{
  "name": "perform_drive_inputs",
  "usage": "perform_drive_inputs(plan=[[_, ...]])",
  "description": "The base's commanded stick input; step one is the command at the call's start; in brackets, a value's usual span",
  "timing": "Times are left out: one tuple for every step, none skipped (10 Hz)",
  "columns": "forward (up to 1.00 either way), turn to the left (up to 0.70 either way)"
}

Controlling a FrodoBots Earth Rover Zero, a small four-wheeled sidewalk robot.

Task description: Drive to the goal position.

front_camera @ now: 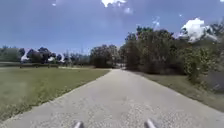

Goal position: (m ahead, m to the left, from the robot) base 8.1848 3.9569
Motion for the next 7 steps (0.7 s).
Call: perform_drive_inputs(plan=[[0.50,0.00],[0.50,0.00],[0.50,0.00],[0.50,0.00],[0.50,0.00],[0.50,0.00],[0.50,0.00]])
